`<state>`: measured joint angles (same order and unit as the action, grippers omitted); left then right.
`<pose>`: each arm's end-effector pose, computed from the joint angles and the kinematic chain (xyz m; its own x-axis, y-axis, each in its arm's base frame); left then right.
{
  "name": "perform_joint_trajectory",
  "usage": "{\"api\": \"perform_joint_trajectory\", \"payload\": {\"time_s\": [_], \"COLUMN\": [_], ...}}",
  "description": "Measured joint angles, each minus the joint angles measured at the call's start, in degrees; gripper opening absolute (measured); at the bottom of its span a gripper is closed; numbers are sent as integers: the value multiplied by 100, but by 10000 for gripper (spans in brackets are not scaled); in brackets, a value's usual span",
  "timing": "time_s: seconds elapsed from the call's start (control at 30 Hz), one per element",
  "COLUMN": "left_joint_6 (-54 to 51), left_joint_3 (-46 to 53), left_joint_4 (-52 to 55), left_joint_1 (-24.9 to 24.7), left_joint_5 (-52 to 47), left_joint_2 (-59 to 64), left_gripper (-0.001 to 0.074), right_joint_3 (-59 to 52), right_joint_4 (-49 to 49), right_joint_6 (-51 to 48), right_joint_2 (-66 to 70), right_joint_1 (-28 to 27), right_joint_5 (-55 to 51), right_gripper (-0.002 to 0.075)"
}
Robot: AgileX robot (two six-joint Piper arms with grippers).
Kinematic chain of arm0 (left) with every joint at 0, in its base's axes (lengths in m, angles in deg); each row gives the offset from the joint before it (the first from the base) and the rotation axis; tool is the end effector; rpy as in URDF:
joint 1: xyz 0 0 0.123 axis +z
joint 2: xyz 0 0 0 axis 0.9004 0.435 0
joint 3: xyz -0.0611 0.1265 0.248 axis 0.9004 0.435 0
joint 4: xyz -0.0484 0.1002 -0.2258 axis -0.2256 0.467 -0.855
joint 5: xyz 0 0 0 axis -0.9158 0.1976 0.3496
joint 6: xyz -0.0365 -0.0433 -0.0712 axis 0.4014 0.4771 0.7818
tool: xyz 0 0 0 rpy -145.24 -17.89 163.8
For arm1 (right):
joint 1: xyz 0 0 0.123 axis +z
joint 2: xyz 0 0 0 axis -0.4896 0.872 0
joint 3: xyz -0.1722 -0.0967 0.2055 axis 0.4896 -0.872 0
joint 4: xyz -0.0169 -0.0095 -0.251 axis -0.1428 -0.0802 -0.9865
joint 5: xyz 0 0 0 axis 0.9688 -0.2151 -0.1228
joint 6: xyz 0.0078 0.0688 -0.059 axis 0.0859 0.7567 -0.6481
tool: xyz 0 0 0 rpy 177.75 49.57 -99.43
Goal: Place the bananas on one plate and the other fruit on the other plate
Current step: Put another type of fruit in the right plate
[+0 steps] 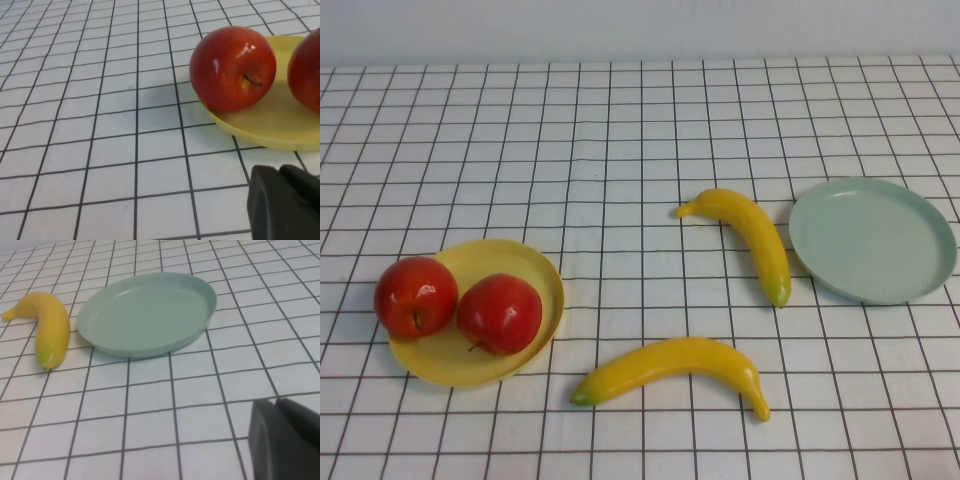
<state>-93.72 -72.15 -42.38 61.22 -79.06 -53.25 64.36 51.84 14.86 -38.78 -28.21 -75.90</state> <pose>0.0525 -0.0027 0.1717 -0.2867 0.1598 -0.9446 0.0947 0.9859 0.1380 0.0532 0.0028 0.1716 -0.2886 0.1780 -0.9408 0.0149 0.9833 0.1815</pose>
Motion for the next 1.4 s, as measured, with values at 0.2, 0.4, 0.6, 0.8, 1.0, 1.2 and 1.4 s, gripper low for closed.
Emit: {"api": "perform_joint_trajectory", "payload": {"time_s": [0.2, 0.4, 0.6, 0.8, 1.0, 1.2, 1.4], "left_joint_6": [-37, -37, -37, -45, -45, -45, -45], "left_joint_3": [0, 0, 0, 0, 0, 0, 0], "left_joint_4": [-30, -30, -30, -30, -30, -30, -30], "left_joint_1": [0, 0, 0, 0, 0, 0, 0], "left_joint_5": [0, 0, 0, 0, 0, 0, 0], "left_joint_2": [0, 0, 0, 0, 0, 0, -10], "left_gripper": [-2, -2, -2, -2, -2, -2, -2], "right_joint_3": [0, 0, 0, 0, 0, 0, 1072], "right_joint_4": [4, 4, 4, 14, 18, 50, 150], "right_joint_6": [0, 0, 0, 0, 0, 0, 0], "right_joint_2": [0, 0, 0, 0, 0, 0, 0], "right_joint_1": [0, 0, 0, 0, 0, 0, 0], "right_joint_5": [0, 0, 0, 0, 0, 0, -347], "right_gripper": [-15, -15, -15, -15, -15, -15, -15]}}
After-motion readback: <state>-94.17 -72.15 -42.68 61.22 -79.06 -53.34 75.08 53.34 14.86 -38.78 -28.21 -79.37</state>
